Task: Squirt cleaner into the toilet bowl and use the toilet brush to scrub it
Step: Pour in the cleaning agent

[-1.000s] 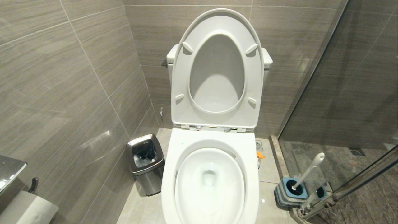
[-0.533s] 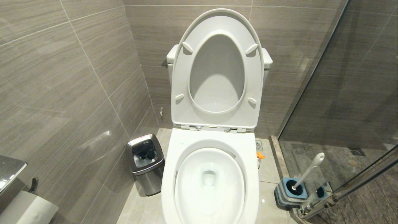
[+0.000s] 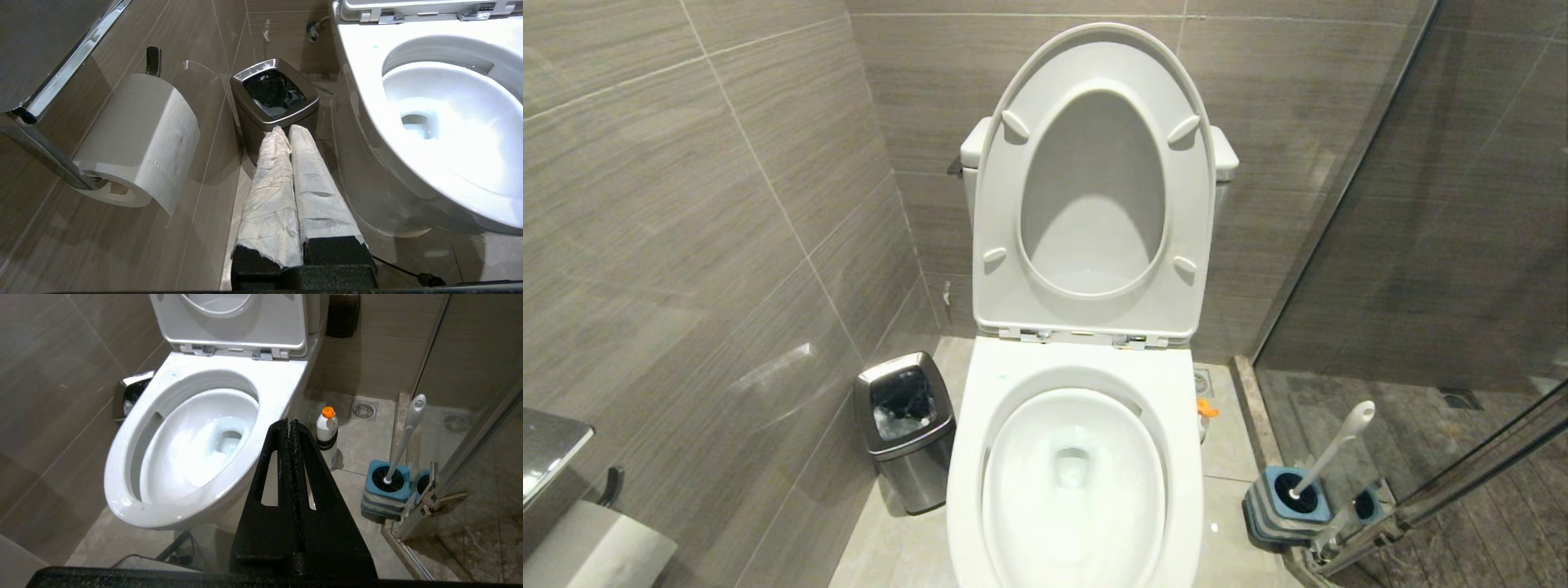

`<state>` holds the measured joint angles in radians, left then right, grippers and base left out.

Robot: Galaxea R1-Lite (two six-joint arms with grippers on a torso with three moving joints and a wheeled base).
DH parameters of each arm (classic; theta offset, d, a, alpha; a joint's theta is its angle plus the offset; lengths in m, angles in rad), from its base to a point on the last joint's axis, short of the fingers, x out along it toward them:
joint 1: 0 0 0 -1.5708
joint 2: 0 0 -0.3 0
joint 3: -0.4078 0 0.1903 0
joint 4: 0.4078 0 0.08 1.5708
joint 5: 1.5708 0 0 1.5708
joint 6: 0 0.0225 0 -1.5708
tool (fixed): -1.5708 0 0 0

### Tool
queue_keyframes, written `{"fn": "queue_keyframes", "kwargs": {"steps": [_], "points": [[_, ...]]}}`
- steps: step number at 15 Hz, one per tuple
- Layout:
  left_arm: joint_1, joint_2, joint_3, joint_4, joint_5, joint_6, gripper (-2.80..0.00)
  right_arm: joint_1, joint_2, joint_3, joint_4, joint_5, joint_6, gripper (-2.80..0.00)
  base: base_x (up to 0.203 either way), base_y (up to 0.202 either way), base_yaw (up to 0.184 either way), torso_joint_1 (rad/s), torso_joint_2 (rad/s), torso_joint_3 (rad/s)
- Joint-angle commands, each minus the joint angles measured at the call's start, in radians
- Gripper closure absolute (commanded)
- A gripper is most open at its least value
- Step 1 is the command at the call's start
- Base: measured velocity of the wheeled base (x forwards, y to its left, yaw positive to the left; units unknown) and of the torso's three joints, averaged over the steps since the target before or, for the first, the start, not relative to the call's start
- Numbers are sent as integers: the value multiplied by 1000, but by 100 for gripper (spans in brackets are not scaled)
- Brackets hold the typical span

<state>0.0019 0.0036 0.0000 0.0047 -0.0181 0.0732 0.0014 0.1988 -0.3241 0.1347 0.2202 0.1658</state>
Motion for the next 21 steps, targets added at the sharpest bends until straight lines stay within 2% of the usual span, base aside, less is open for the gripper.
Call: {"fn": "queue_keyframes", "kwargs": {"steps": [1,3,4,5,7,8,10,13,21], "points": [[1,-1,0,0,0,0,0,2,-133,91,-6,3,-23,0,0,0,0,0,0,0],[0,-1,0,0,0,0,0,2,-182,226,-72,-3,-75,0,0,0,0,0,0,0],[1,-1,0,0,0,0,0,2,-191,282,-176,-32,-97,0,0,0,0,0,0,0],[1,-1,0,0,0,0,0,2,-197,304,-231,-98,-116,0,0,0,0,0,0,0],[1,-1,0,0,0,0,0,2,-199,323,-218,-249,-177,0,0,0,0,0,0,0],[1,-1,0,0,0,0,0,2,-199,325,-207,-275,-184,0,0,0,0,0,0,0],[1,-1,0,0,0,0,0,2,-199,326,-199,-261,-208,0,0,0,0,0,0,0],[1,-1,0,1,0,0,0,2,-199,326,-185,-210,-327,0,0,0,0,0,0,0],[0,-1,0,0,0,0,0,2,-199,326,-185,-206,-307,0,0,0,0,0,0,0]]}}
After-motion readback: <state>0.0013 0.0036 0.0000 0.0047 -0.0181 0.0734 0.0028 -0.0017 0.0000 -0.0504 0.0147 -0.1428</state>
